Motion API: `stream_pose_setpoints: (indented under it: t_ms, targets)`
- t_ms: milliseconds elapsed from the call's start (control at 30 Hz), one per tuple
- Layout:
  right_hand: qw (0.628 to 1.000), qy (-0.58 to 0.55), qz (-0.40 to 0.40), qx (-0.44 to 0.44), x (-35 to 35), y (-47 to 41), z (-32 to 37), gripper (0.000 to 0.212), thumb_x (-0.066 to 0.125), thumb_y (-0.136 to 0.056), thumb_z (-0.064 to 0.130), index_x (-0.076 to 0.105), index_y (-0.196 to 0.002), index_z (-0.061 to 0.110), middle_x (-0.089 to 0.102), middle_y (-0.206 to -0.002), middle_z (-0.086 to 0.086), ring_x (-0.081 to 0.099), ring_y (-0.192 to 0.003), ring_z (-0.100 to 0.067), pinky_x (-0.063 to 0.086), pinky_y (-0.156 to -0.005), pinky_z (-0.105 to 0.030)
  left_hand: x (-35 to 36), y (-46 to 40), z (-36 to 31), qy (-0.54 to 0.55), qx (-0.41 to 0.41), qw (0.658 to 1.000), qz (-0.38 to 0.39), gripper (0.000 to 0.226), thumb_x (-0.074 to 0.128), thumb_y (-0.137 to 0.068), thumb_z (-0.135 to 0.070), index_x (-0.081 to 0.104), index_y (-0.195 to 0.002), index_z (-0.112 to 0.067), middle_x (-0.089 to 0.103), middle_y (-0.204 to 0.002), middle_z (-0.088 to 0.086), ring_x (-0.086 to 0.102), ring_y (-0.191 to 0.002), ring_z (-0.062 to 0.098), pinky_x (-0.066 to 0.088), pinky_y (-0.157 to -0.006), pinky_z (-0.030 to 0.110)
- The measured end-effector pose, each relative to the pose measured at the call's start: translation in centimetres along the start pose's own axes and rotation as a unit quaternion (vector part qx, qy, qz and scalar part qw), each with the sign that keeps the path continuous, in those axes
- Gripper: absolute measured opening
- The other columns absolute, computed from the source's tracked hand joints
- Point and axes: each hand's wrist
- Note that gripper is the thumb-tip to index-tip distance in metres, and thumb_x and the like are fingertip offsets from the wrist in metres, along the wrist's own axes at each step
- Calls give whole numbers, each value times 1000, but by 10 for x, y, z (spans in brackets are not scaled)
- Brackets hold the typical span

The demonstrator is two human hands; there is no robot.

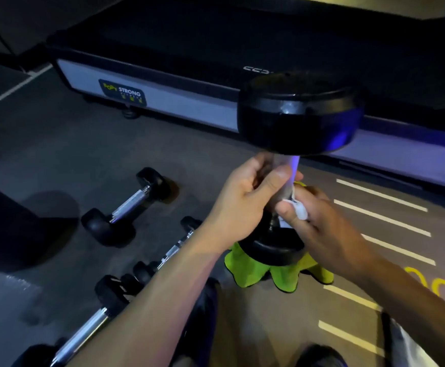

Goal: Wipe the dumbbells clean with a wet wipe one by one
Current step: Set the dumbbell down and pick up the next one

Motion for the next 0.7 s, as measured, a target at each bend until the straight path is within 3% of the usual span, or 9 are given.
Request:
stream_pose_setpoints:
  t_ms: [100,233,300,400,533,567,633,667,700]
  targets:
    - [999,-41,-3,-20,0,-4,-1,42,38,-102,52,59,-91,18,59,-87,6,54,-94,-16,44,-83,-33,1,0,3,29,9,999,-17,19,53,-102,-19,62,-115,-10,76,-103,-1,71,-101,21,57,-94,44]
    - [993,-116,-12,-28,9,-8,5,43,38,-106,45,61,-91,11,62,-88,-1,58,-92,-25,47,-80,-45,-4,7,2,95,-4,993,-72,32,53,-98,-34,67,-113,-9,76,-99,4,73,-102,24,58,-95,44]
    - [989,-144,-20,-28,18,-8,12,43,39,-107,42,66,-101,10,67,-98,0,61,-100,-21,50,-85,-39,-20,14,0,108,-9,986,-125,33,53,-95,-37,71,-106,-12,77,-92,8,74,-96,24,59,-94,42]
    - [984,-166,-65,-31,35,-4,30,34,42,-106,35,71,-114,21,67,-111,12,62,-107,-5,45,-87,-15,-65,33,-7,75,-23,975,-210,33,48,-93,-36,70,-102,-12,76,-82,3,75,-84,20,56,-97,43]
    - [966,-260,9,10,82,2,46,28,45,-101,40,71,-96,31,65,-84,24,61,-84,7,40,-71,-4,-141,78,-4,-62,-60,959,-271,36,48,-103,-40,69,-98,-11,71,-81,2,67,-77,16,54,-80,36]
    - [956,-291,31,27,98,3,46,29,46,-100,44,71,-94,31,66,-81,23,62,-80,7,43,-72,-6,-159,91,-1,-105,-77,951,-279,38,46,-106,-38,68,-96,-8,70,-79,2,64,-73,15,51,-74,33]
    - [936,-336,86,59,129,11,42,39,47,-97,54,69,-98,22,70,-84,7,68,-83,-10,57,-81,-34,-194,119,7,-186,-126,932,-284,39,40,-109,-31,63,-91,-4,68,-73,-1,60,-64,9,47,-62,23]
    - [929,-346,111,71,141,16,39,45,47,-94,59,68,-100,20,70,-86,1,69,-88,-19,57,-82,-48,-211,132,11,-223,-151,920,-284,38,42,-109,-31,62,-89,-5,67,-73,-2,58,-63,7,45,-60,22]
    - [924,-351,131,78,151,20,36,48,47,-91,62,67,-103,20,70,-86,1,69,-90,-21,56,-82,-53,-227,144,15,-254,-177,908,-284,38,47,-108,-35,63,-88,-7,66,-73,-1,57,-64,8,43,-59,23]
Point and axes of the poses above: each hand's wrist, its own y-axis away from the middle knuckle, its own x-axis out of the palm, z = x × y
